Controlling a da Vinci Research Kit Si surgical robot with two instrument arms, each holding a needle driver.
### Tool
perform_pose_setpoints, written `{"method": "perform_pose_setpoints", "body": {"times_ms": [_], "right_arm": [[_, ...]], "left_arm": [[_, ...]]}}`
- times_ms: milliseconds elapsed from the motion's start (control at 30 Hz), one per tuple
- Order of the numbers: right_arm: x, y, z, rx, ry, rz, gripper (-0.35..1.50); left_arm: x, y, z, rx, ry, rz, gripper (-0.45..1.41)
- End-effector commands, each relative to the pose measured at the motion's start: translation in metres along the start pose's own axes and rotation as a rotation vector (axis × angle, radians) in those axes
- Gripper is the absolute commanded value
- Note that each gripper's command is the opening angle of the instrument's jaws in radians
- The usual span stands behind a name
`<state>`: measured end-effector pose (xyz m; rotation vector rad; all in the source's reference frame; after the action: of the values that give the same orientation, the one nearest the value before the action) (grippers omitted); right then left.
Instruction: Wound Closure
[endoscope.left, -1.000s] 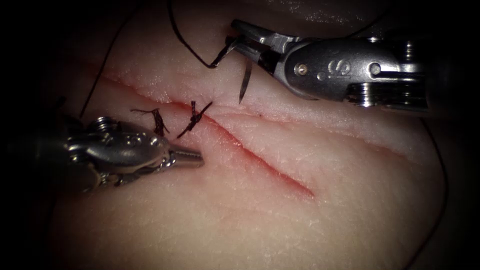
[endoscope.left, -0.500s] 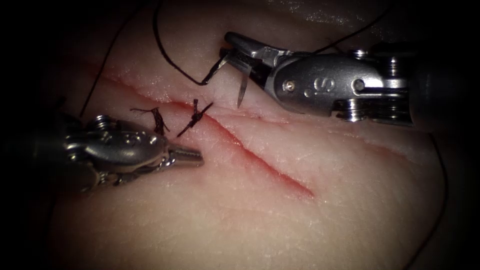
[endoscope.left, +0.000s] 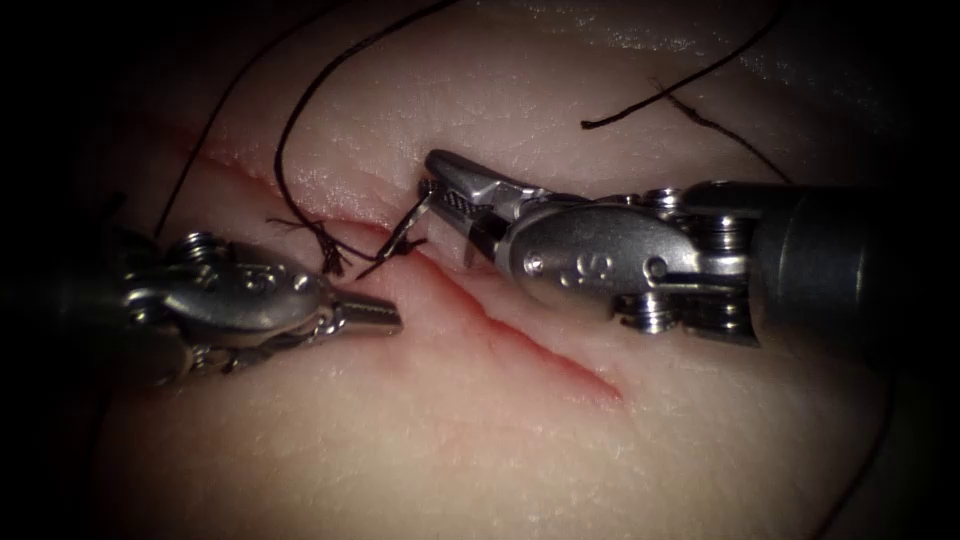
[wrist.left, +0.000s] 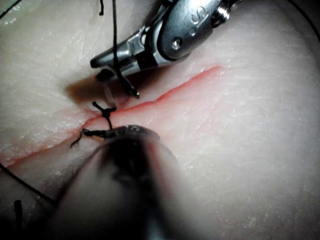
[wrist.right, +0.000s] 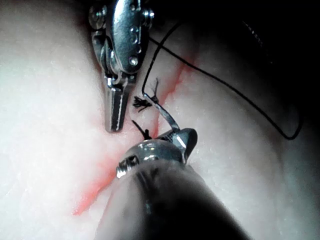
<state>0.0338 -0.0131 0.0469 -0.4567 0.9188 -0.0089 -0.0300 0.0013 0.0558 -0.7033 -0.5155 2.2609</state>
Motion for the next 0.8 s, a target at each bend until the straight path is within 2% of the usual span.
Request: {"method": "perform_pose_setpoints", "body": {"times_ms": [33,200,467,667,800], "right_arm": [[-0.0001,-0.0008,0.0004,-0.002,-0.007,0.017,-0.35],[-0.0004,-0.001,0.0002,-0.012,-0.022,0.072,-0.35],[-0.0012,-0.0036,0.0007,0.022,-0.036,0.101,-0.35],[-0.0011,-0.0036,0.0007,0.028,-0.039,0.108,-0.35],[-0.0014,-0.0045,0.0009,0.048,-0.043,0.114,-0.35]], "left_arm": [[-0.0001,0.0001,0.0009,-0.001,0.001,0.001,-0.06],[-0.0001,0.0001,0.0009,-0.001,0.001,0.001,-0.08],[-0.0003,0.0,0.0007,0.0,0.001,0.004,-0.11],[-0.0004,-0.0001,0.0006,0.001,0.002,0.005,-0.13],[-0.0004,-0.0001,0.0006,0.001,0.002,0.005,-0.13]]}}
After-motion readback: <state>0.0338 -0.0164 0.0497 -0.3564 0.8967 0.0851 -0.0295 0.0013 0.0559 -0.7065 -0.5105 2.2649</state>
